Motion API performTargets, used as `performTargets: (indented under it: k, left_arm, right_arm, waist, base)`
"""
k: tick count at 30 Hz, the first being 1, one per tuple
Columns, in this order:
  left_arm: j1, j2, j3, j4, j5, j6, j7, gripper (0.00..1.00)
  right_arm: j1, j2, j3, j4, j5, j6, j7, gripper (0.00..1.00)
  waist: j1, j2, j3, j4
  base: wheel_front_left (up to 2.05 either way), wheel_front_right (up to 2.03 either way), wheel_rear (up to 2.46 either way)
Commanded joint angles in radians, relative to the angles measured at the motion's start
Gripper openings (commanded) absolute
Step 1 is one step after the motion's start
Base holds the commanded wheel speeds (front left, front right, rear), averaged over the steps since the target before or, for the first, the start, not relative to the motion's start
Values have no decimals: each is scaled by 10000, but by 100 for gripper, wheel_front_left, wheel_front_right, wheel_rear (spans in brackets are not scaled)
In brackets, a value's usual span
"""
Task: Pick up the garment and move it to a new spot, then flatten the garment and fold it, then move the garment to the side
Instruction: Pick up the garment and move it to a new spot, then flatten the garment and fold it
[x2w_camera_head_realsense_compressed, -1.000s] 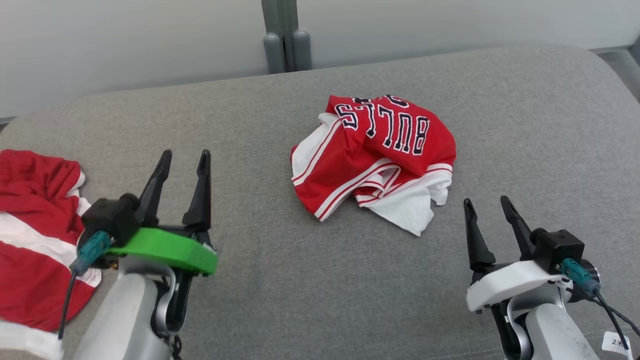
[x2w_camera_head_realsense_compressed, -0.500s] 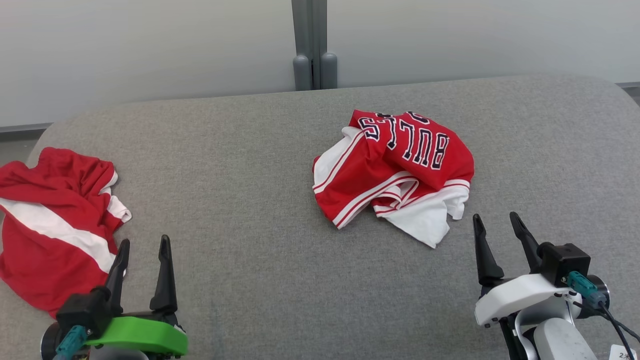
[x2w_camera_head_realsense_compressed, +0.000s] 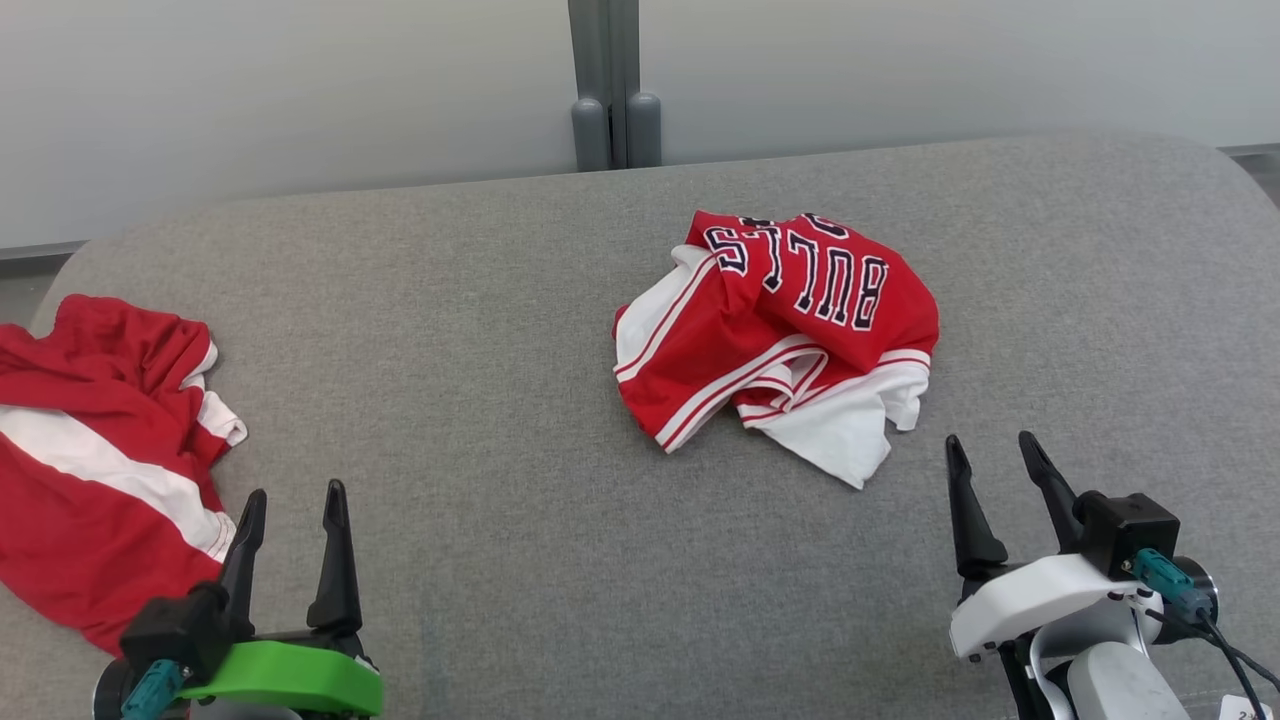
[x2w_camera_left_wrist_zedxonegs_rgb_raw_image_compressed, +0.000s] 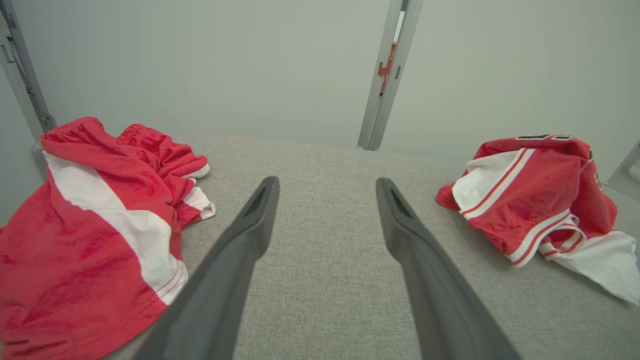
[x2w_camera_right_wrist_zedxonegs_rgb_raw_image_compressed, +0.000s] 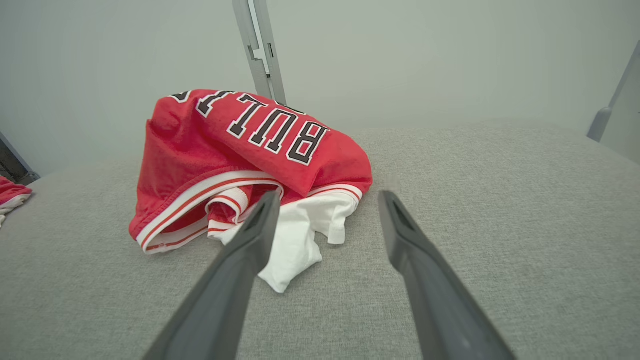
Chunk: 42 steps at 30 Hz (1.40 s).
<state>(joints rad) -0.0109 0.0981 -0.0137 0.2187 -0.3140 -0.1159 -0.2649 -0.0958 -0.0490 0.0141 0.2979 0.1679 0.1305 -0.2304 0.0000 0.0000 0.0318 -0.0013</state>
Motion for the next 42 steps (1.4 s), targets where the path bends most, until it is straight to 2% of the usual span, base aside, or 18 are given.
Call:
performTargets:
  k: [1, 9, 15, 22, 31, 34, 37, 38, 39, 42]
  left_arm:
    - [-153, -43, 33, 34, 75, -75, 9, 100]
    - [-257, -154, 84, 109, 236, -144, 9, 100]
    - [-490, -251, 18, 66, 244, -155, 9, 100]
    - [-846, -335, -204, 122, 182, -163, 8, 100]
    - [-1202, -385, -459, 139, -14, -164, 8, 100]
    - [-1283, -387, -529, 143, -56, -164, 8, 100]
    - [-1324, -380, -566, 144, -59, -165, 8, 100]
    - [-1334, -374, -555, 136, -66, -165, 8, 100]
    - [-1337, -370, -542, 133, -65, -165, 8, 100]
    - [-1284, -361, -497, 152, -28, -165, 7, 100]
  right_arm:
    - [-65, -25, 8, 55, 45, 5, -50, 100]
    - [-304, -22, 273, 144, -76, 5, -35, 100]
    - [-1291, -29, 1041, 471, -866, 5, 924, 100]
    - [-2831, -50, 1746, 2448, -1437, 3, 2072, 100]
    - [-4268, -39, 2120, 5170, -1979, 3, 2464, 100]
    - [-4553, -64, 2030, 5878, -2384, 3, 2517, 100]
    - [-4731, -183, 1465, 6346, -2662, -9, 2363, 100]
    - [-4784, -203, 1176, 6424, -2762, -10, 2248, 58]
    - [-4837, -215, 919, 6466, -2852, -10, 2121, 1]
    - [-4960, -189, 61, 6497, -3200, -9, 1712, 0]
  waist:
    - [0, 0, 23, 0]
    - [0, 0, 125, 37]
    - [0, 0, 427, 226]
    - [0, 0, 783, 678]
    - [0, 0, 1309, 1244]
    - [0, 0, 1430, 1363]
    - [0, 0, 1500, 1425]
    - [0, 0, 1516, 1430]
    - [0, 0, 1520, 1428]
    - [0, 0, 1460, 1380]
  base:
    - [0, 0, 0]
    - [0, 0, 0]
    - [0, 0, 0]
    - [0, 0, 0]
    - [0, 0, 0]
    - [0, 0, 0]
    - [0, 0, 0]
    - [0, 0, 0]
    - [0, 0, 0]
    - [0, 0, 0]
